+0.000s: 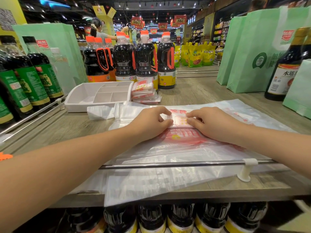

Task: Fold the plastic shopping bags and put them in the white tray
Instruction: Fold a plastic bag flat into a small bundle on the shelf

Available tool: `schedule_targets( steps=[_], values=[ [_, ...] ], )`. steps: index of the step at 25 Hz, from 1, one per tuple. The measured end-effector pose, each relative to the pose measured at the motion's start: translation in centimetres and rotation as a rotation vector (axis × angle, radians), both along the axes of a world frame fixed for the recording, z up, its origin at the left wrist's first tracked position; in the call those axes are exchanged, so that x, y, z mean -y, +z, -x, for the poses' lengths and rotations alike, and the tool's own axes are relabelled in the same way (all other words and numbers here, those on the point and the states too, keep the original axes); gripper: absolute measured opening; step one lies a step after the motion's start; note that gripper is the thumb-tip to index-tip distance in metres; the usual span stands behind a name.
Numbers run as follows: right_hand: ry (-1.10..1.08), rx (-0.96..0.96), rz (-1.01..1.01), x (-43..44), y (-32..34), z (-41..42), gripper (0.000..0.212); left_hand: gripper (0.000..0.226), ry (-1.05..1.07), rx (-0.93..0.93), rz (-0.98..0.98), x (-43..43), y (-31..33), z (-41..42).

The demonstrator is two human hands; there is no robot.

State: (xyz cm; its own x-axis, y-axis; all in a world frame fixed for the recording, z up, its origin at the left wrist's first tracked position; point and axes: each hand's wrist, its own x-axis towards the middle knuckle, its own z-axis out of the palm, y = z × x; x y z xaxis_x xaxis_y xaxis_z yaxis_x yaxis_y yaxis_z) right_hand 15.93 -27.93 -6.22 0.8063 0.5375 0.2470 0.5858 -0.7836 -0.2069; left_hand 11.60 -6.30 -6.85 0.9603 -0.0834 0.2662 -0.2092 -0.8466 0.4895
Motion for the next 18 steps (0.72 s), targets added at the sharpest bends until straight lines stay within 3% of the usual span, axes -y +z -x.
schedule_targets(
  steps=[3,7,13,15,18],
  values=[
    [0.020,0.024,0.129,-0.2,0.1,0.2,0.039,0.032,0.020,-0.003,-0.107,0.0,0.2,0.0],
    [0.015,0.037,0.178,-0.2,0.4,0.4,0.038,0.033,-0.039,0.090,-0.389,0.2,0.1,-0.1],
    [0.073,-0.076,0.002,0.3,1.1,1.1,0.019,0.035,-0.094,0.061,-0.296,0.0,0.8,0.7],
    [0.093,-0.047,-0.009,-0.2,1.1,1.4,0.022,0.042,-0.083,0.072,-0.375,0.4,0.6,0.8],
    [0.161,0.035,0.127,-1.4,0.2,1.2,0.037,0.058,-0.117,0.027,-0.508,1.2,-0.1,0.8]
  ],
)
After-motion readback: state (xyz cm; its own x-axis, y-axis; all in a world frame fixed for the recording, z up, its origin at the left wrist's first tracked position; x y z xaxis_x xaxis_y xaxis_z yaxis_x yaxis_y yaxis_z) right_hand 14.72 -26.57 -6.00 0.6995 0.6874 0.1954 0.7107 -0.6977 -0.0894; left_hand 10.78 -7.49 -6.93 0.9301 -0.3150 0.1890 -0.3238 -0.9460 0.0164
